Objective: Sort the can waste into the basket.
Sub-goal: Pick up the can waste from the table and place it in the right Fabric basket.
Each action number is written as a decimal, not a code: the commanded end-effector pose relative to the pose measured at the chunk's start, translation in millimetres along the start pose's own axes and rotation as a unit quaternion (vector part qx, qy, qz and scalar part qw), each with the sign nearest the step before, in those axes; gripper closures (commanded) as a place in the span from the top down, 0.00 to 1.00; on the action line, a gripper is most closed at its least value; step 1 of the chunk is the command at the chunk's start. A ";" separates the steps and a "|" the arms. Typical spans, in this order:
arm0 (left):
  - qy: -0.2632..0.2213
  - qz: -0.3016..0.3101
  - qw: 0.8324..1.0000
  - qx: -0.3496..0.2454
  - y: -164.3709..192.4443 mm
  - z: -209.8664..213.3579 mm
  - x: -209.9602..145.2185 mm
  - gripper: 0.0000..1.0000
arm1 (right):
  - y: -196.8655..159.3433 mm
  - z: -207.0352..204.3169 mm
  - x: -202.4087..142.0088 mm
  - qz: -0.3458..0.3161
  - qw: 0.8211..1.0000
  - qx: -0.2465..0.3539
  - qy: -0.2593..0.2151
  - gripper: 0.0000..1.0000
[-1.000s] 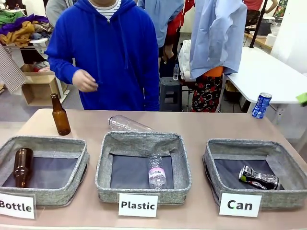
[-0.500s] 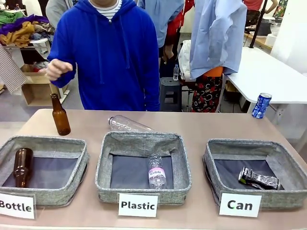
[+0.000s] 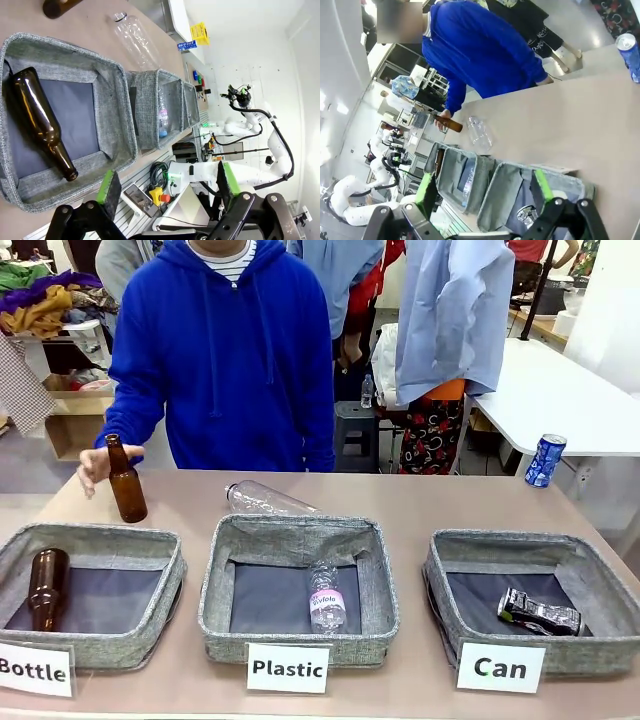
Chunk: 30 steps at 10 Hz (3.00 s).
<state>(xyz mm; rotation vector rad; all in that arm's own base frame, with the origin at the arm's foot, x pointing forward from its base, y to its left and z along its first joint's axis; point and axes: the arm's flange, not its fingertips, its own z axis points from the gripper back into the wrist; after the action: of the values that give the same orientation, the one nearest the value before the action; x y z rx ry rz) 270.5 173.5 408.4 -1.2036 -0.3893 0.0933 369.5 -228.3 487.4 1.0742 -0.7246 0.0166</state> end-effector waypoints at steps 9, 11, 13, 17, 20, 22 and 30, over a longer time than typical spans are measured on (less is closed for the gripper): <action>-0.019 0.006 0.999 -0.044 -33.9 28.9 -3.0 1.00 | -22.6 6.4 11.6 0.164 0.981 -0.096 -0.030 1.00; -0.056 -0.015 0.989 -0.136 -95.5 107.0 -22.0 1.00 | -64.8 7.9 41.0 0.285 0.947 -0.116 -0.097 1.00; -0.086 -0.038 0.972 -0.214 -125.6 182.0 -46.5 1.00 | -115.3 -1.1 55.8 0.396 0.902 -0.140 -0.096 1.00; -0.113 -0.001 0.941 -0.319 -110.4 224.8 -34.2 1.00 | -185.1 4.9 58.1 0.240 0.951 -0.194 -0.031 1.00; -0.092 0.017 0.944 -0.317 -98.9 212.7 -7.8 1.00 | -199.8 -16.2 39.2 0.314 0.934 -0.169 -0.028 1.00; -0.067 0.017 0.946 -0.318 -105.2 206.0 -0.2 1.00 | -195.4 1.0 42.9 0.268 0.947 -0.176 -0.035 1.00; 0.002 0.042 0.957 -0.287 -112.4 158.5 13.0 1.00 | -317.0 -74.9 110.7 0.508 0.840 -0.140 0.130 1.00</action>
<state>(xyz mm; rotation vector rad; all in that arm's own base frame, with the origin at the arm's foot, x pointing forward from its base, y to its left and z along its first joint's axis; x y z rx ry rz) 216.7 276.0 560.7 -1.7970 -0.3986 0.0427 597.2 -360.2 277.1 0.3282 -0.9461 0.8540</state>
